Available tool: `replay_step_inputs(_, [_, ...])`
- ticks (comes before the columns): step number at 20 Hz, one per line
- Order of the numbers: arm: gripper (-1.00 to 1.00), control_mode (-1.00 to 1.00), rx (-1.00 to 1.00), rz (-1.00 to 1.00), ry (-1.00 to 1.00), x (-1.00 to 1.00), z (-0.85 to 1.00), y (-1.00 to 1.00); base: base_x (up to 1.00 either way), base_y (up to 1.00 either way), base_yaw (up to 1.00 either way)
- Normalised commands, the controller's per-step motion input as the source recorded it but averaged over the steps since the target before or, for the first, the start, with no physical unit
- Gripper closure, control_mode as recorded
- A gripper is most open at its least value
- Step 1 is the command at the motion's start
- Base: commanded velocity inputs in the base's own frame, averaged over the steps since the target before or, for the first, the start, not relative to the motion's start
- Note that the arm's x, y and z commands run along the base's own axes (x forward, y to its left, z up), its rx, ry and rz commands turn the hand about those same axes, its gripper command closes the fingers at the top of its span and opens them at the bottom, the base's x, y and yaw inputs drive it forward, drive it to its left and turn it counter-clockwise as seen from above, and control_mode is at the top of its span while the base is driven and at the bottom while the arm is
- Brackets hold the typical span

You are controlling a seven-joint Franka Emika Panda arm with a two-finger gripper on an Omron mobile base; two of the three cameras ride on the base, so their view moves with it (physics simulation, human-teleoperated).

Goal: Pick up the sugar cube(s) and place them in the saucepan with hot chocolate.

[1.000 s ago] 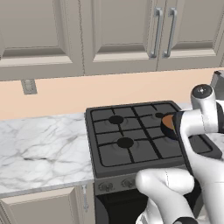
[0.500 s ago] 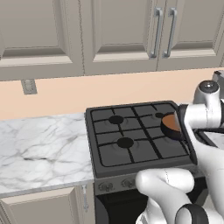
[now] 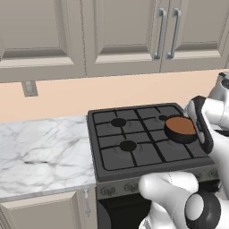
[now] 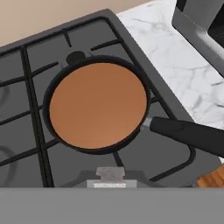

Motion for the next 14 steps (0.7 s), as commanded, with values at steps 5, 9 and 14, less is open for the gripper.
replay_step_inputs(5, [1.0, -1.0, 0.08, 0.1, 0.1, 0.43, -0.45, 0.0, 0.0, 0.0, 0.0])
replay_step_inputs(9, [1.0, -1.0, 0.0, 0.09, 0.25, 0.49, -0.37, 0.02, 0.0, 0.0, 0.0])
replay_step_inputs(14, [1.0, -1.0, 0.0, 0.07, 0.19, 0.27, -0.23, 0.01, 0.0, 0.0, 0.0])
